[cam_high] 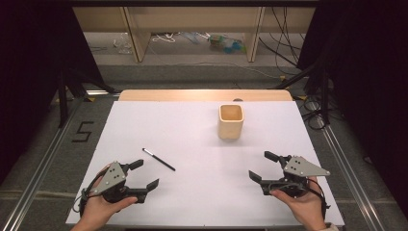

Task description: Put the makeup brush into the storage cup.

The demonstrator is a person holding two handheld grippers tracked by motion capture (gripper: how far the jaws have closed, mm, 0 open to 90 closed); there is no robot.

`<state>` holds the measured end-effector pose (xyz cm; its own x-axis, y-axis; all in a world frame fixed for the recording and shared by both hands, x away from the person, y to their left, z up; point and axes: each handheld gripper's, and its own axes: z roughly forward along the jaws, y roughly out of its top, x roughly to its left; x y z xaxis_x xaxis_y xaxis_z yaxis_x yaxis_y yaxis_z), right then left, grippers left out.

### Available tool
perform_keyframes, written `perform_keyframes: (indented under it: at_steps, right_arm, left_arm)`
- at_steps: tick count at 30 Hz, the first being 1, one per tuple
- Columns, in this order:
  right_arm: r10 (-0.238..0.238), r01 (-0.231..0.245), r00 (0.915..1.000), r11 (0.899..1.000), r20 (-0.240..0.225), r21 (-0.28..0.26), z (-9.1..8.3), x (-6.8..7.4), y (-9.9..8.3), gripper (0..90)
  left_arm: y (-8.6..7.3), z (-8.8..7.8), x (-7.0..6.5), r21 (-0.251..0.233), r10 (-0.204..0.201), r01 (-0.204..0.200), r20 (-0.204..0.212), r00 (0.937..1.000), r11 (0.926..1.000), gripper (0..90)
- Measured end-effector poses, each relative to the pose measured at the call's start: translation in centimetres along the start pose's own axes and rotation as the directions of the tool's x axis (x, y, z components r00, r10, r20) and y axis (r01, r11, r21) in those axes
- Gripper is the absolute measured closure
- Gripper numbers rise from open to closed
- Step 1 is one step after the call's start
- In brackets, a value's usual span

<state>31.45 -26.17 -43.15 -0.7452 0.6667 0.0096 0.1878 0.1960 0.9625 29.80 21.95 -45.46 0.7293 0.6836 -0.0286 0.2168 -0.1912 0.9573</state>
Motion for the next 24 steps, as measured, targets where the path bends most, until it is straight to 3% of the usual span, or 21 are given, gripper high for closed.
perform_keyframes:
  at_steps: [5, 11, 12, 13, 14, 16, 21, 24]
  right_arm:
    - [0.007, -0.007, 1.0, 1.0, 0.0, 0.004, 0.0, 0.1, 0.0, 15.7]
    - [0.008, -0.008, 0.9998, 1.0, -0.017, -0.016, 0.2, 0.1, 0.0, 15.7]
    - [-0.008, 0.008, 0.9999, 1.0, 0.007, 0.022, -0.1, 0.0, 0.1, 15.7]
    - [-0.008, 0.008, 0.9999, 1.0, 0.007, 0.022, -0.1, 0.0, 0.1, 15.7]
    - [-0.009, 0.009, 1.0, 1.0, -0.001, -0.025, 0.3, 0.0, 0.0, 15.7]
    - [0.019, -0.019, 0.9998, 1.0, -0.003, 0.004, 0.1, 0.1, 0.0, 15.7]
    - [0.015, -0.015, 0.9999, 1.0, 0.003, 0.009, 0.0, 0.1, 0.1, 15.7]
    - [-0.001, 0.001, 1.0, 1.0, -0.002, -0.015, 0.2, -0.1, 0.0, 15.7]
  left_arm:
    - [0.1, 0.1, -0.1, -0.002, -0.009, 0.009, 0.003, 1.0, 1.0, 15.1]
    - [0.6, 0.2, 0.2, 0.005, 0.016, -0.016, 0.005, 0.9999, 0.9999, 15.1]
    - [0.7, 0.2, 0.2, 0.009, 0.013, -0.013, 0.006, 0.9999, 0.9999, 15.2]
    - [0.8, 0.4, 0.4, 0.016, 0.005, -0.005, 0.014, 0.9999, 0.9999, 15.3]
    - [0.9, 0.6, 0.6, 0.022, 0.018, -0.018, 0.02, 0.9996, 0.9996, 15.3]
    - [1.1, 1.0, 0.9, 0.035, 0.03, -0.03, 0.024, 0.9993, 0.9989, 15.3]
    - [2.0, 2.6, 2.1, 0.069, 0.047, -0.05, 0.04, 0.9981, 0.9964, 15.4]
    - [2.4, 3.4, 2.8, 0.08, 0.072, -0.077, 0.054, 0.9959, 0.9938, 15.6]
